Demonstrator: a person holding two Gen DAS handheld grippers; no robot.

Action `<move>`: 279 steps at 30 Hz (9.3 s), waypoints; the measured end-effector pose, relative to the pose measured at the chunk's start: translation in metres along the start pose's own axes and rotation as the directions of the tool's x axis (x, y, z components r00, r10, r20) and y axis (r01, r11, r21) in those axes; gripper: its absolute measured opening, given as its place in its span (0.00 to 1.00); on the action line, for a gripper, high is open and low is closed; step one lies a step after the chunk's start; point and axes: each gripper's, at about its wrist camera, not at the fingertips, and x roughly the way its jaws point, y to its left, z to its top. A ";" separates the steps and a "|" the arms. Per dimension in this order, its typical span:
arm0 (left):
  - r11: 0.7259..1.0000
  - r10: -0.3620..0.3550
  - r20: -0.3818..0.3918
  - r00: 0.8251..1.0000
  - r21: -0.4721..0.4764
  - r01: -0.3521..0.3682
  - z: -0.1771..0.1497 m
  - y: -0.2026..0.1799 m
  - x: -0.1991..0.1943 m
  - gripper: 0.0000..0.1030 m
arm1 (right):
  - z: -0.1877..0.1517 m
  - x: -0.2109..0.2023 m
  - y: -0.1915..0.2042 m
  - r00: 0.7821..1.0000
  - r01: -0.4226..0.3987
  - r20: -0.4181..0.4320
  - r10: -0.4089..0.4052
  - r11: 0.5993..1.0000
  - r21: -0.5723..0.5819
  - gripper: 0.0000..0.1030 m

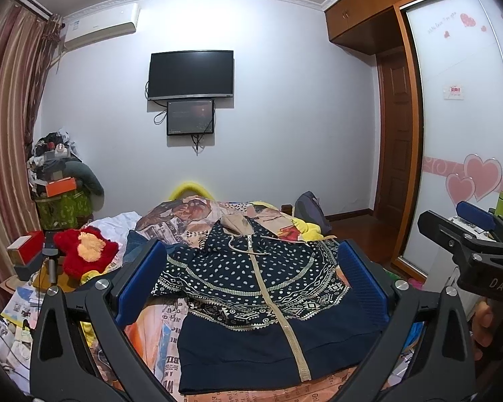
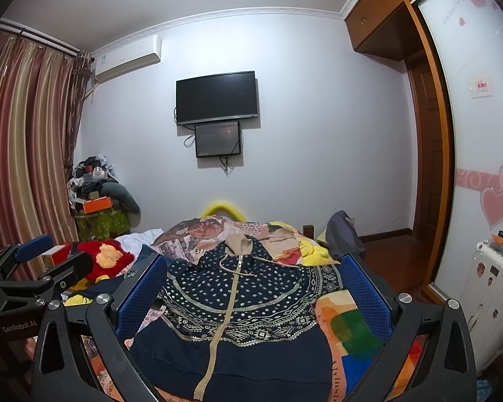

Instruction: Fold large clothes

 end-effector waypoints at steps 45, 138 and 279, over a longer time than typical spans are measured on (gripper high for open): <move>0.963 0.228 -0.243 0.943 -0.088 -0.256 -0.045 0.153 0.205 1.00 | -0.016 0.258 0.024 0.953 -0.037 -0.302 0.001 0.993 -0.111 1.00; 0.953 -0.045 -0.738 0.674 0.170 0.250 -0.141 -0.019 0.466 0.22 | -0.123 0.421 -0.092 0.674 -0.036 -0.739 -0.017 0.998 -0.056 1.00; 0.990 -0.025 -0.672 0.740 0.084 0.109 -0.106 0.021 0.508 0.89 | -0.158 0.483 -0.329 0.667 0.392 -0.732 0.141 0.768 0.506 0.73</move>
